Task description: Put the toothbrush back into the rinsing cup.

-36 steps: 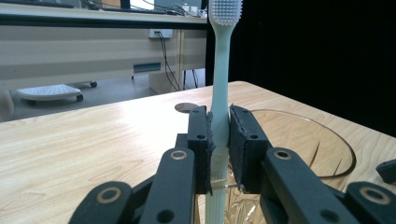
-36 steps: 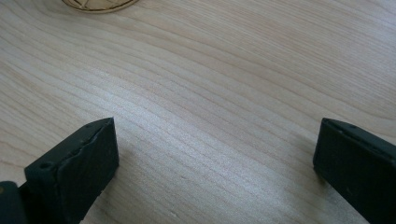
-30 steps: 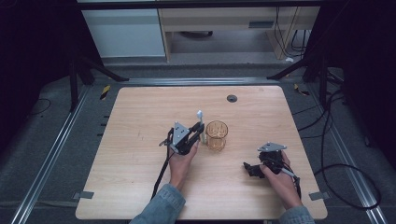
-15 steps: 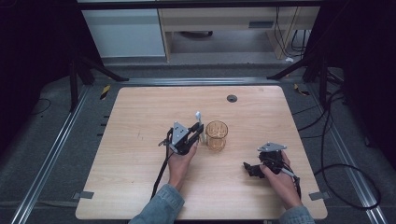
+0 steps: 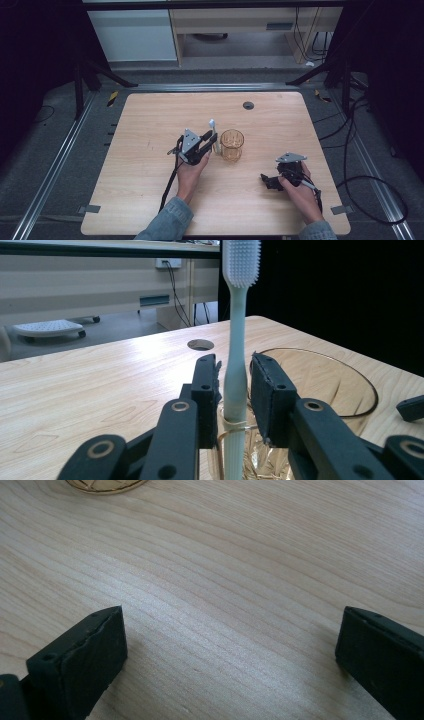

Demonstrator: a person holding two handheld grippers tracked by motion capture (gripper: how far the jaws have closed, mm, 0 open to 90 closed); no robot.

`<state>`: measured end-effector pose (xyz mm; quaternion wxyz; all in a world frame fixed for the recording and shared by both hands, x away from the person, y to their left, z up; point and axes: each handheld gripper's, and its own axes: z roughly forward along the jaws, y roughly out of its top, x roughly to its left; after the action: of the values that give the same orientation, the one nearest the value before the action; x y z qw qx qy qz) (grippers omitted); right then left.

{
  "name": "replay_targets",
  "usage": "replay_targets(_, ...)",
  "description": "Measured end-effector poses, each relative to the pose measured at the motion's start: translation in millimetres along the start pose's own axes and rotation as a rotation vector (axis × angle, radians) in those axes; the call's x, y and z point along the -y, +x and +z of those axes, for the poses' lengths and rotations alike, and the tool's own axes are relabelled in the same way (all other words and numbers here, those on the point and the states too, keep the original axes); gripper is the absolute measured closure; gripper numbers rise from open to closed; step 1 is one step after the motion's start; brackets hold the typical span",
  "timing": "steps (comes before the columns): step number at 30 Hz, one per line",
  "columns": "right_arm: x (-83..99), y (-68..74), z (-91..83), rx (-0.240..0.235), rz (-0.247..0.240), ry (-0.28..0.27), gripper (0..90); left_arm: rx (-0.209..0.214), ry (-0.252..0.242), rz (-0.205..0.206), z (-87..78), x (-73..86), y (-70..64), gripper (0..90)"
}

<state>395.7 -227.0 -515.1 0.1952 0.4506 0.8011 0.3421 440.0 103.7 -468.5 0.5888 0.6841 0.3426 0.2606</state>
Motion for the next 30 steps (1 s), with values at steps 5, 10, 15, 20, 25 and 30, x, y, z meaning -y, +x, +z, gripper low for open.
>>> replay_targets(5, 0.0, 0.0, 0.0, 0.000, 0.000, 0.000, 0.5, 0.003, 0.007, 0.009, -1.8, -0.5, -0.3, 70.2)
replay_targets(10, -0.1, 0.2, -0.1, -0.001, 0.003, 0.001, 0.5, 0.006, 0.015, 0.021, -2.9, -1.0, -0.5, 67.2)
replay_targets(15, -0.1, 0.0, -0.1, -0.001, 0.001, 0.001, 0.5, 0.009, 0.028, 0.039, -6.6, -3.3, 0.4, 61.1)
replay_targets(20, 0.3, -0.4, -0.2, -0.002, -0.007, -0.001, 0.5, 0.026, 0.063, 0.082, -11.0, -9.7, -0.7, 50.7)
replay_targets(25, 0.4, -0.4, -0.3, -0.003, -0.008, -0.001, 0.5, 0.056, 0.103, 0.105, -12.6, -19.2, -1.2, 36.0)
replay_targets(30, 0.4, -0.4, -0.3, -0.003, -0.009, -0.001, 0.5, 0.070, 0.221, 0.116, -14.7, -12.0, -3.7, 30.6)
